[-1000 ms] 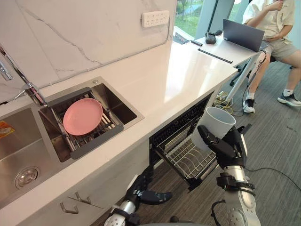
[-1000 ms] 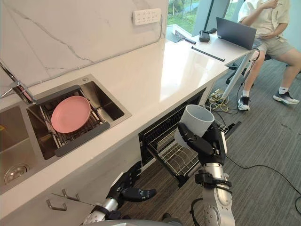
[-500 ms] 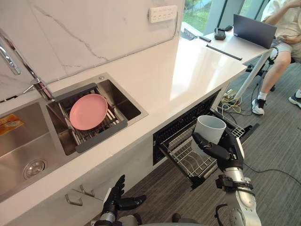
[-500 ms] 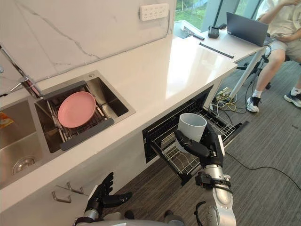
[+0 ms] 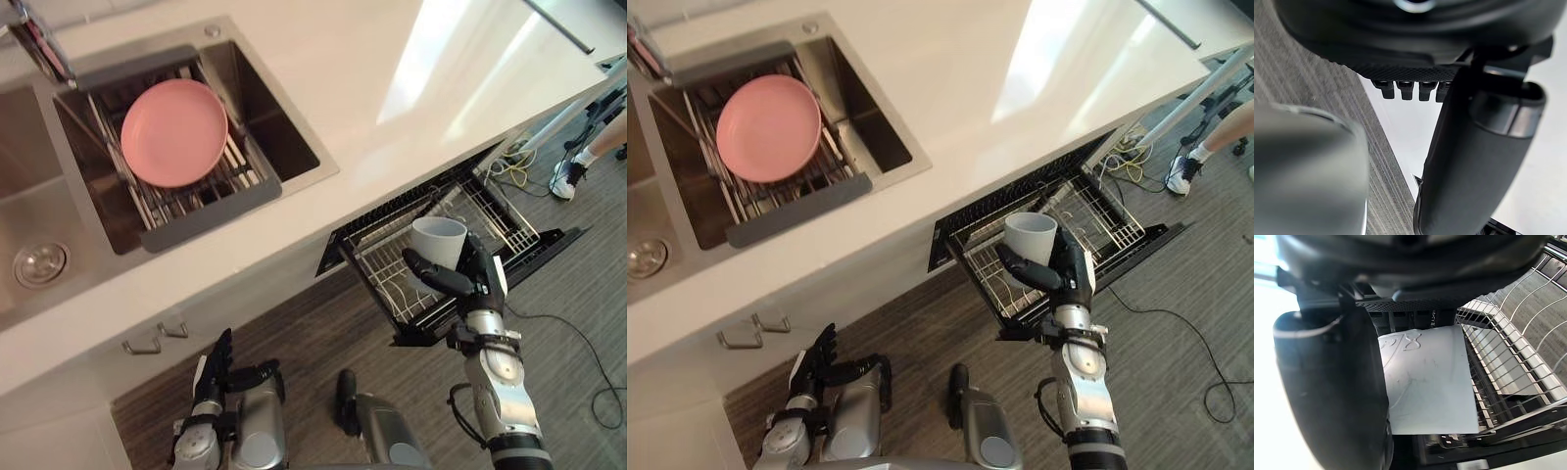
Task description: Walk over to the sink, pick up the cup, carry it to the dishwasher, place the cup inside the dishwasher, then close the dishwasher door
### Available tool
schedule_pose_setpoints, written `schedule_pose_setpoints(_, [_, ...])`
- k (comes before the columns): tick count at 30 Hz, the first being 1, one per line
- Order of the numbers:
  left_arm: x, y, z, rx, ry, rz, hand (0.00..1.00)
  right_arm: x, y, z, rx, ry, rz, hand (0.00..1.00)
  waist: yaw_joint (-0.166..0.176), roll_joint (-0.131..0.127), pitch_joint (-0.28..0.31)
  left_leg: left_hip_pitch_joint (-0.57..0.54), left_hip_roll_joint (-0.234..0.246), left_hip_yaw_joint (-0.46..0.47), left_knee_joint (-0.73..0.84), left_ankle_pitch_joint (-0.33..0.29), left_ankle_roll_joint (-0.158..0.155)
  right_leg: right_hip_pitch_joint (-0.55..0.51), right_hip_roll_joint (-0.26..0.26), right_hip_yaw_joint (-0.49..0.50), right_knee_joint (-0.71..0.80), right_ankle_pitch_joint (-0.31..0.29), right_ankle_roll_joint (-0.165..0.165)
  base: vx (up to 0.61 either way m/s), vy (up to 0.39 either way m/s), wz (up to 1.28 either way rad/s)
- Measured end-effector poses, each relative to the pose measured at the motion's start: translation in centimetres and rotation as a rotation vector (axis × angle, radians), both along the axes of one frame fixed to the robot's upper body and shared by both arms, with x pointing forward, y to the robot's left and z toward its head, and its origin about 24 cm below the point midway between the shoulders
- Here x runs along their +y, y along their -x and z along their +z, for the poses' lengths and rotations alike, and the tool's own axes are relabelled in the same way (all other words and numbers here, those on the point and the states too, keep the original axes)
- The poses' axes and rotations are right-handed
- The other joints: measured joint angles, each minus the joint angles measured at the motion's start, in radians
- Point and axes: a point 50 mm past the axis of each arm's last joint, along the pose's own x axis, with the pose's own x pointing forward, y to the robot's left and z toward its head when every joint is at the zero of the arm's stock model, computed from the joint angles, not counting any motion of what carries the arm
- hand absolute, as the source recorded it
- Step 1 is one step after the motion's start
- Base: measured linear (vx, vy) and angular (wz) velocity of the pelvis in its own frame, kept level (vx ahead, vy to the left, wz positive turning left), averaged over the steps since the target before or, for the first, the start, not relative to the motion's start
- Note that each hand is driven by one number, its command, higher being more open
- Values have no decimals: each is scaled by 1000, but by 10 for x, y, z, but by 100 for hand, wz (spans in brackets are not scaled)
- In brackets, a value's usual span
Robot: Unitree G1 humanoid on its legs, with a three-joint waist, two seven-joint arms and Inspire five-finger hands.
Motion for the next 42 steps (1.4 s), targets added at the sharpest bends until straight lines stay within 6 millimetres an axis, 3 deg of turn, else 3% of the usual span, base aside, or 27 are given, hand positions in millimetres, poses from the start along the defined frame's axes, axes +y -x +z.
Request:
schedule_pose_setpoints(3, [5,-11,7,-43,3,34,100,-1,-9,9,-18,37,-4,0,10,-7,25,-87,13,-20,72,-19,7,-88,2,-13,86,-24,-4,-103,-13,0])
schedule_pose_setpoints(11, [19,-26,18,-96,16,106,100,-14,-59,46,-15,148,17,0,23,-18,75,-265,28,-35,194,-28,11,-282,-4,-18,241,-52,-9,-87,-17,-7])
schedule_pose_setpoints(17, [19,-29,20,-115,35,117,100,-18,-83,55,64,272,34,0,24,-15,79,-324,25,-21,231,-30,14,-370,-22,-10,319,-70,-13,-39,-31,-6])
schedule_pose_setpoints(21, [18,-32,22,-129,57,117,100,-26,-98,75,85,405,46,0,22,-2,88,-350,26,0,239,-28,19,-416,-45,-13,350,-71,-14,-51,-20,-10])
schedule_pose_setpoints(28, [17,-34,23,-147,74,121,100,-38,-114,103,107,550,12,0,20,13,96,-389,30,9,259,-28,19,-467,-63,-23,382,-74,-19,-16,-1,-4])
schedule_pose_setpoints(32, [16,-36,25,-165,69,116,100,-30,-124,127,58,598,30,0,13,20,100,-407,27,21,278,-30,22,-501,-80,-25,419,-80,-23,-39,-1,-4])
schedule_pose_setpoints(39, [14,-38,29,-189,64,84,100,-23,-127,133,49,628,70,0,20,23,100,-450,23,24,329,-35,31,-561,-100,-21,500,-103,-28,-82,-40,2])
schedule_pose_setpoints(40, [14,-38,29,-192,67,84,100,-23,-127,134,48,618,73,100,20,24,100,-454,24,24,334,-36,31,-567,-101,-20,509,-104,-29,-114,-68,-1])
schedule_pose_setpoints(42, [14,-38,29,-193,70,83,100,-23,-127,134,49,619,75,100,20,25,100,-455,24,24,340,-36,32,-572,-102,-19,520,-106,-31,-86,-59,0])
